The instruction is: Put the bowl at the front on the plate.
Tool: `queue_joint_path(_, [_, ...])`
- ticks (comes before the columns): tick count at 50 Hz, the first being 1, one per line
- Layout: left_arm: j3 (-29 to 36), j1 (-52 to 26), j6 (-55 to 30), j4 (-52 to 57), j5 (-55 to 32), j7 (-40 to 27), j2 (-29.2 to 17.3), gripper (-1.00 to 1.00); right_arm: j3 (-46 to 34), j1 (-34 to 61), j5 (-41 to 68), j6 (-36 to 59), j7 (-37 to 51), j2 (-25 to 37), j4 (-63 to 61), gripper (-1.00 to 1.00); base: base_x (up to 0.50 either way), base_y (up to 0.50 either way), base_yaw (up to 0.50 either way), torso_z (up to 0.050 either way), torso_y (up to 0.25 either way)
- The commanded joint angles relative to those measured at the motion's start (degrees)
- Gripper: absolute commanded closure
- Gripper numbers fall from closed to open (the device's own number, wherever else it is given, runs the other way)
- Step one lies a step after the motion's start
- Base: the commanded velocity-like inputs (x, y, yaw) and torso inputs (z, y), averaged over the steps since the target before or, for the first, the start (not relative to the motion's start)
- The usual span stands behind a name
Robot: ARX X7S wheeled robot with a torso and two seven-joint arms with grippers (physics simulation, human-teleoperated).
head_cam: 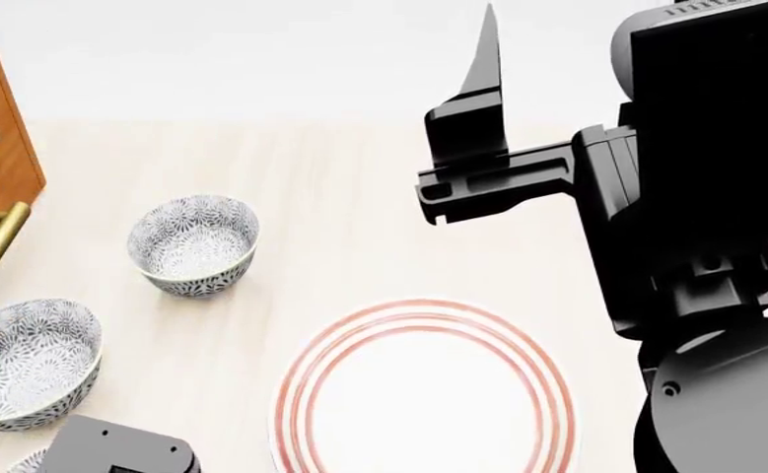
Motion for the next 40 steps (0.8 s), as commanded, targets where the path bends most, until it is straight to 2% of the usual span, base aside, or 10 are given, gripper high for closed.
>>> queue_joint_path(1, [2.9, 0.0, 5.8, 3.2, 4.7, 2.6, -2.1, 1.00, -0.1, 0.0, 0.3, -0.2, 0.1, 0.2, -0.2, -1.00, 0.00, 0.00, 0.00, 0.000, 0.000])
queue_joint_path(11, [3.1, -1.0, 8.8, 5.3, 7.0, 4.3, -2.7, 1.00, 0.1, 0.1, 0.7, -0.3, 0.4, 0.3, -0.5, -1.00, 0.00, 0.00, 0.00, 0.000, 0.000])
queue_joint_path(13, [4.5, -1.0, 10.5, 6.2, 9.9, 5.3, -3.2, 1.00, 0.0, 0.0, 0.8, -0.3, 0.4, 0.4, -0.5, -1.00, 0.00, 0.00, 0.00, 0.000, 0.000])
queue_joint_path(30, [7.5, -3.3, 14.4, 9.7, 14.7, 9.5, -4.6, 1.00, -0.8, 0.0, 0.5, -1.9, 0.2, 0.7, 0.3, -1.00, 0.00, 0.00, 0.00, 0.000, 0.000])
queue_joint_path(40, [7.6, -4.0, 15.4, 11.3, 15.3, 9.7, -5.2, 1.00, -0.8, -0.5, 0.6, -2.4, 0.3, 0.8, 0.3, -1.00, 0.00, 0.00, 0.00, 0.000, 0.000])
